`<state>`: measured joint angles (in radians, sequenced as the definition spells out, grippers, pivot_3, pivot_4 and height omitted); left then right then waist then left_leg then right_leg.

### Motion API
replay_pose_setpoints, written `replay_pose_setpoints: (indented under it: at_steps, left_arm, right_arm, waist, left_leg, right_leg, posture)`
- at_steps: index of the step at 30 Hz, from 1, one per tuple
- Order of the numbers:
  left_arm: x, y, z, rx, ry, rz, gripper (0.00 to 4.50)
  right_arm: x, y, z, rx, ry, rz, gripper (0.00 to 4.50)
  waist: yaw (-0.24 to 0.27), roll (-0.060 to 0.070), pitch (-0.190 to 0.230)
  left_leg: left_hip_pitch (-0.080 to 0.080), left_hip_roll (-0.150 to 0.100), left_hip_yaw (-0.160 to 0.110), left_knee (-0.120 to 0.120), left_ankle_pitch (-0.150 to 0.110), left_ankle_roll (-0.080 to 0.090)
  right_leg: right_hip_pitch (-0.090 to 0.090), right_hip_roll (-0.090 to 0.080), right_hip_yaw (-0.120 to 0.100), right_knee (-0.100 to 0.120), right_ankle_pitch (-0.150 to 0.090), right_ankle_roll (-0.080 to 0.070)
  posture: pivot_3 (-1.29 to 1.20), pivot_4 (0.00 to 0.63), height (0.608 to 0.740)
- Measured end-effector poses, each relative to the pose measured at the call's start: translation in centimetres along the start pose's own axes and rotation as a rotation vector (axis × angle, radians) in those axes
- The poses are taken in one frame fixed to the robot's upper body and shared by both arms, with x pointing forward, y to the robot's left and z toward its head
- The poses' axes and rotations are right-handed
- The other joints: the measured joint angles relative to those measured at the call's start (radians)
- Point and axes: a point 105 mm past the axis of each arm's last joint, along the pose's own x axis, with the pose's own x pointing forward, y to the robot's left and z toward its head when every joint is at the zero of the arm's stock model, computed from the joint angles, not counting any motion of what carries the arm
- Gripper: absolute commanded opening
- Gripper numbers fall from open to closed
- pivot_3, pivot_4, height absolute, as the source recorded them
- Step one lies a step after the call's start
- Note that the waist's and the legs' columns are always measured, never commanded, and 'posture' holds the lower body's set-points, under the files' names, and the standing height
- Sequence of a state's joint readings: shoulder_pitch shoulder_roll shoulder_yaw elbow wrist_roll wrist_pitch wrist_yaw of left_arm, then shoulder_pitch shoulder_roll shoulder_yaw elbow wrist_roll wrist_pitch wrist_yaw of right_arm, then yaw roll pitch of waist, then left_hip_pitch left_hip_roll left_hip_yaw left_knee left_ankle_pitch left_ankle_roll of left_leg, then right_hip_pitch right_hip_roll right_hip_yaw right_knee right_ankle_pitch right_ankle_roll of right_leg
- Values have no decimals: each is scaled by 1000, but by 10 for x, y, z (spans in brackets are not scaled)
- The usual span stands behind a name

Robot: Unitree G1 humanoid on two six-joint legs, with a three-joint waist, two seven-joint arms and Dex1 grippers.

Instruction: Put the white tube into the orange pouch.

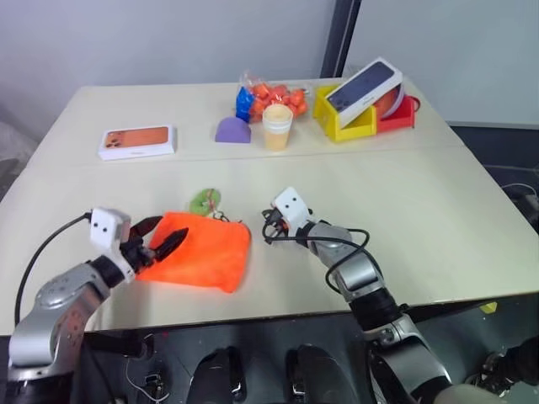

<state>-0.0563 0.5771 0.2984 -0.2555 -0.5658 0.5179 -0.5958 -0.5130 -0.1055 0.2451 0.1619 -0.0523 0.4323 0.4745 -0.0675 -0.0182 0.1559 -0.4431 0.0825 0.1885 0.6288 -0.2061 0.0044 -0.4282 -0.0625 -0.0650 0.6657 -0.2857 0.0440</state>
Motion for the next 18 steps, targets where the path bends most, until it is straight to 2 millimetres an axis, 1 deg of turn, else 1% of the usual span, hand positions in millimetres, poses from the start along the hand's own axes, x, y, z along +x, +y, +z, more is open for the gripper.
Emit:
replay_pose_setpoints:
  at_steps: [4,7,10,13,17,18]
  left_arm:
    - [33,-6,10,85,30,-9,4475]
    - [54,-9,12,134,54,-2,4475]
    - [79,-12,11,186,115,17,4475]
    - [93,-17,10,191,140,25,4475]
    - [104,-9,-5,177,246,81,4475]
    - [105,-10,-11,165,281,83,4241]
  right_arm:
    - [0,2,6,4,-25,-1,0]
    - [-1,2,9,4,-37,-10,0]
    - [-2,1,11,4,-44,-24,0]
    - [-4,1,14,4,-57,-32,0]
    - [-9,-2,10,10,-49,-54,0]
    - [-10,-4,8,14,-42,-62,0]
  waist:
    - [2,0,0]
    - [3,0,0]
    - [8,0,0]
    - [7,0,0]
    - [11,0,0]
    - [13,0,0]
  left_leg:
    - [0,0,1,2,1,2]
    - [0,0,1,2,2,3]
    - [0,0,1,2,2,2]
    - [0,0,1,2,3,2]
    - [0,0,1,2,3,2]
    - [0,0,1,2,3,2]
  right_leg:
    - [1,0,0,0,0,1]
    - [1,1,0,0,0,1]
    - [1,2,0,0,0,1]
    - [1,2,0,0,0,2]
    - [1,3,0,1,0,2]
    - [1,3,0,1,0,2]
  posture:
    - [0,150,740]
    - [0,150,740]
    - [0,150,740]
    - [0,150,740]
    - [0,150,740]
    - [0,150,740]
